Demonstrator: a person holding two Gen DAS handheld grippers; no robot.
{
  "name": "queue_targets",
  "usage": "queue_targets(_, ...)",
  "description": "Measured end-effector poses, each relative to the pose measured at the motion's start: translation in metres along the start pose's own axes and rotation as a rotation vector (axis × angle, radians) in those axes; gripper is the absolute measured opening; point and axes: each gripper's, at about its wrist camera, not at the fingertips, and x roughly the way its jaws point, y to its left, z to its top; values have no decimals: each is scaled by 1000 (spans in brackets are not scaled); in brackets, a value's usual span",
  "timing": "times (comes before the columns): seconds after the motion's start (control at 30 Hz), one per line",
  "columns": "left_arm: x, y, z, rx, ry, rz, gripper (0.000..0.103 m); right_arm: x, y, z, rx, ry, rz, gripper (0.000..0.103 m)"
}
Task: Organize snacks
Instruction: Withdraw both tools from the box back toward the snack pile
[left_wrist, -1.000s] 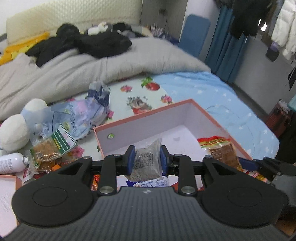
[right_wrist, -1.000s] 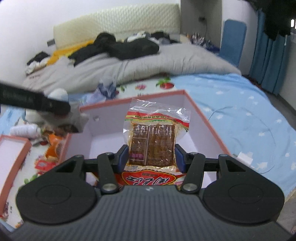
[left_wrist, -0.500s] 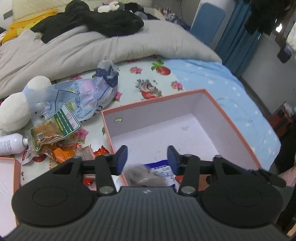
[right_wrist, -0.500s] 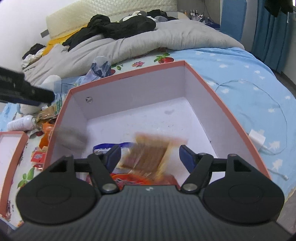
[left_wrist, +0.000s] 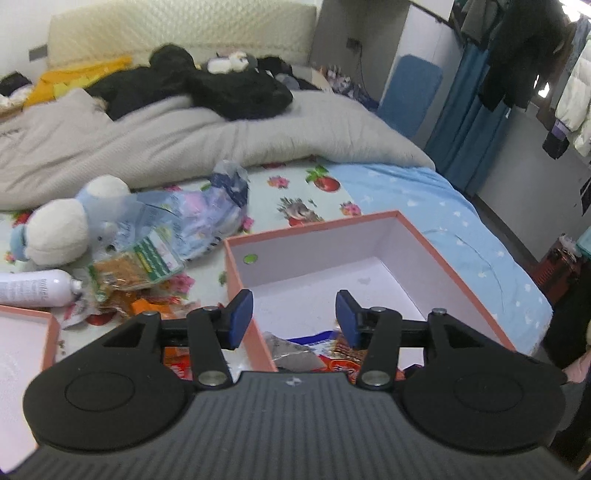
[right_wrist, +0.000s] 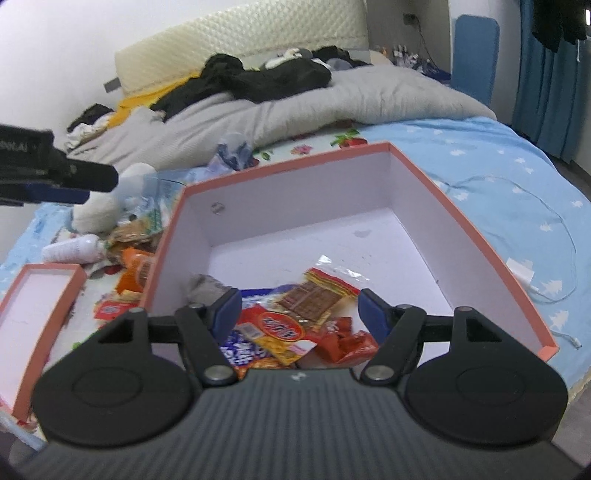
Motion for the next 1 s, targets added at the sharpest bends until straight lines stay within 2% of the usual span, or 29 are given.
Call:
queue_targets(0.57,-90,35,-73,-64,-128,61,55,-67,49,-27,-42,-137,101,71)
queue_targets(0.8,-125,42,-99,-61,-145,49,55,-85,73,-41,-79,-157,141,71)
queue_targets(1.0,-153,50,-122,-84,-185,89,55,-102,90,-57,-72,-179,174,71)
